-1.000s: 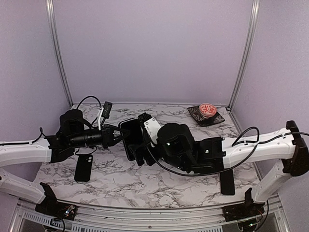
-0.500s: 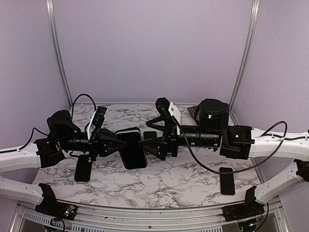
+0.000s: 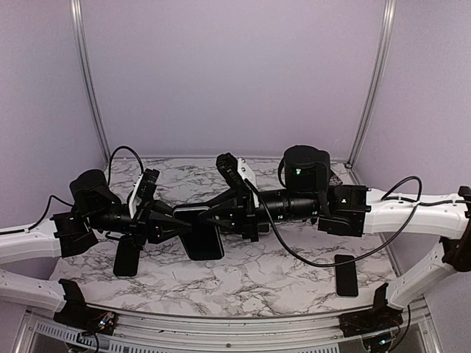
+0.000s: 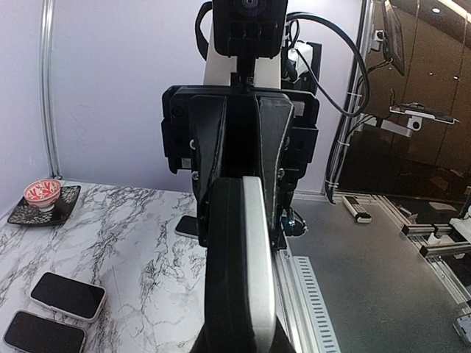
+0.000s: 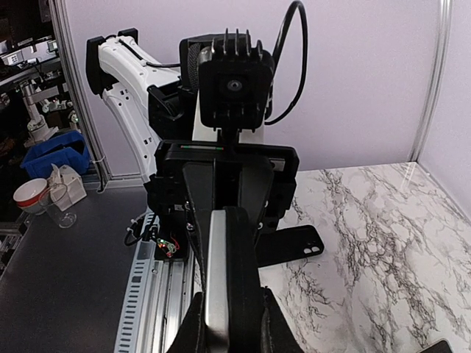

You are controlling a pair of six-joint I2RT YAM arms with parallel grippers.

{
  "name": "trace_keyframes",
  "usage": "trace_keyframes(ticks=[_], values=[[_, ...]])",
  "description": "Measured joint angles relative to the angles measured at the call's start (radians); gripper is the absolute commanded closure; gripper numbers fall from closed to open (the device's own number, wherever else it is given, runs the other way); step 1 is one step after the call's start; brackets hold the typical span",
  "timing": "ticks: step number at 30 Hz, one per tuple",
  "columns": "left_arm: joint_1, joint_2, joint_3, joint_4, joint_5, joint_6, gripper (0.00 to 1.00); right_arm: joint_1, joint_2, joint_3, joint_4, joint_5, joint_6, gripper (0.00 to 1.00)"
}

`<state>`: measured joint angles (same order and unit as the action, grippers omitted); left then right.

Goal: Put the phone into the phone case

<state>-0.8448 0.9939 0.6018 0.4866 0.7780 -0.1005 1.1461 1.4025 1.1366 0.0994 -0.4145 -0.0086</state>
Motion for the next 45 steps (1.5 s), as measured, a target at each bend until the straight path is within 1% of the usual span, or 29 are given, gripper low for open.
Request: trace_keyframes(ticks=[1, 2, 3, 4, 7, 10, 11, 13, 15, 16, 21, 22, 23, 24, 25, 26, 27, 32, 37, 38, 39, 40, 41, 42, 45], values=[[0.0, 0.0, 0.0, 0.0, 0.0, 0.0, 1.0, 0.0, 0.0, 0.0, 0.0, 0.0, 0.0, 0.45], [0.0, 0.0, 0.0, 0.0, 0.001, -0.001, 1.0, 0.0, 0.0, 0.0, -0.001, 0.002, -0.003, 0.31], [-0.001, 0.0, 0.0, 0.0, 0.003, -0.006, 1.0, 0.0, -0.001, 0.0, -0.005, 0.013, -0.003, 0.24], [-0.001, 0.0, 0.0, 0.002, 0.008, -0.011, 1.0, 0.0, -0.003, -0.002, -0.008, 0.018, -0.005, 0.22], [-0.002, -0.002, 0.0, 0.003, 0.007, -0.019, 1.0, 0.0, -0.021, -0.024, -0.012, 0.052, -0.011, 0.22], [-0.002, -0.013, -0.001, 0.004, 0.002, -0.024, 1.0, 0.0, -0.059, -0.093, -0.01, 0.089, -0.006, 0.28], [-0.002, -0.016, -0.001, 0.005, 0.002, -0.026, 1.0, 0.0, -0.063, -0.114, -0.01, 0.095, 0.0, 0.33], [-0.002, -0.021, -0.001, 0.011, -0.001, -0.027, 1.0, 0.0, -0.058, -0.148, -0.01, 0.098, 0.016, 0.61], [-0.002, -0.022, -0.001, 0.012, -0.005, -0.029, 1.0, 0.0, -0.043, -0.164, -0.009, 0.082, 0.034, 0.96], [-0.001, -0.021, -0.002, 0.01, -0.011, -0.03, 1.0, 0.0, -0.029, -0.164, -0.002, 0.063, 0.045, 1.0], [0.008, -0.021, -0.01, 0.002, -0.021, -0.052, 1.0, 0.005, -0.002, -0.163, 0.016, 0.016, 0.056, 1.0], [0.008, -0.021, -0.01, 0.002, -0.021, -0.054, 0.93, 0.005, -0.002, -0.163, 0.018, 0.014, 0.056, 1.0], [0.008, -0.022, -0.01, 0.004, -0.022, -0.057, 0.71, 0.005, -0.003, -0.164, 0.021, 0.014, 0.056, 1.0], [0.008, -0.023, -0.01, 0.006, -0.023, -0.059, 0.56, 0.005, -0.006, -0.164, 0.022, 0.014, 0.056, 1.0], [0.007, -0.024, -0.01, 0.011, -0.031, -0.061, 0.46, 0.005, -0.01, -0.164, 0.025, 0.014, 0.056, 1.0], [0.006, -0.024, -0.01, 0.023, -0.032, -0.065, 0.4, 0.005, -0.014, -0.164, 0.03, 0.015, 0.058, 1.0], [0.004, -0.024, -0.01, 0.034, -0.035, -0.069, 0.38, 0.006, -0.019, -0.165, 0.034, 0.02, 0.06, 1.0], [0.0, -0.025, -0.01, 0.063, -0.043, -0.096, 0.37, 0.005, -0.072, -0.173, 0.084, 0.02, 0.061, 1.0], [-0.001, -0.007, -0.008, 0.085, -0.047, -0.124, 0.38, 0.005, -0.134, -0.187, 0.164, 0.012, 0.06, 1.0], [-0.001, -0.002, -0.008, 0.091, -0.047, -0.129, 0.39, 0.005, -0.139, -0.187, 0.18, 0.012, 0.06, 1.0], [-0.001, 0.005, -0.008, 0.098, -0.047, -0.138, 0.44, 0.005, -0.141, -0.187, 0.193, 0.011, 0.06, 1.0], [-0.001, 0.014, -0.008, 0.106, -0.046, -0.148, 0.57, 0.005, -0.141, -0.187, 0.206, 0.012, 0.06, 1.0], [-0.002, 0.021, -0.008, 0.113, -0.046, -0.163, 0.86, 0.005, -0.14, -0.187, 0.208, 0.012, 0.06, 1.0], [-0.003, 0.03, -0.008, 0.121, -0.039, -0.174, 1.0, 0.005, -0.139, -0.187, 0.209, 0.017, 0.06, 1.0], [-0.014, 0.05, -0.008, 0.15, -0.021, -0.187, 1.0, -0.006, -0.132, -0.187, 0.214, 0.032, 0.078, 1.0]])
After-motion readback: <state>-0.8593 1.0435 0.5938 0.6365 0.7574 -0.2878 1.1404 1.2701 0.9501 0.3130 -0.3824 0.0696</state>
